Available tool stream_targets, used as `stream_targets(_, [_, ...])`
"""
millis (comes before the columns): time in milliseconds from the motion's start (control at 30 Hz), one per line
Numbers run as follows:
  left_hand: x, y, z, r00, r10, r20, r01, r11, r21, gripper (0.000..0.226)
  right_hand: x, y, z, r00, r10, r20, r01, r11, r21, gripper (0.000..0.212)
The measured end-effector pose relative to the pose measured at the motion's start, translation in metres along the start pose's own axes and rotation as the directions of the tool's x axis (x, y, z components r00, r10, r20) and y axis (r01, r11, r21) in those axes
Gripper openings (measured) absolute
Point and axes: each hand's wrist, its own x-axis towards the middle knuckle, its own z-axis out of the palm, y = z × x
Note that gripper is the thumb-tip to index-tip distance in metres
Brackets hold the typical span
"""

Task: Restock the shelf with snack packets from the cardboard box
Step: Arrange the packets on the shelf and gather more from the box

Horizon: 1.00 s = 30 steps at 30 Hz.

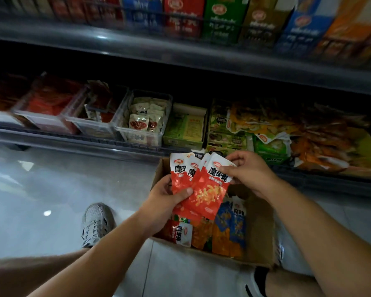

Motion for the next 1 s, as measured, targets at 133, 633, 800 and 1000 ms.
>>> stream_targets(133, [-0.008,0.024,0.012,1.000,0.021,-0.004,-0.022,0.997,-0.079,0.060,-0.026,-0.018,0.003,0.978,-0.003,-0.209,0.031,0.991,0.132,0.041])
stream_targets(633, [-0.049,0.095,0.065,0.976,0.162,0.142,-0.181,0.974,0.134,0.042,-0.091,-0.065,-0.009,0.997,-0.073,0.018,0.056,0.885,0.463,0.023])
stream_targets(800, [-0.052,0.137,0.088,0.948,0.245,0.204,-0.284,0.940,0.188,0.050,-0.095,-0.100,-0.011,0.982,-0.168,0.084,0.108,0.870,0.481,0.023])
stream_targets(1000, [-0.044,0.226,0.088,0.855,0.471,0.216,-0.518,0.777,0.359,0.055,-0.078,-0.182,-0.022,0.918,-0.396,-0.024,0.390,0.891,0.231,0.031])
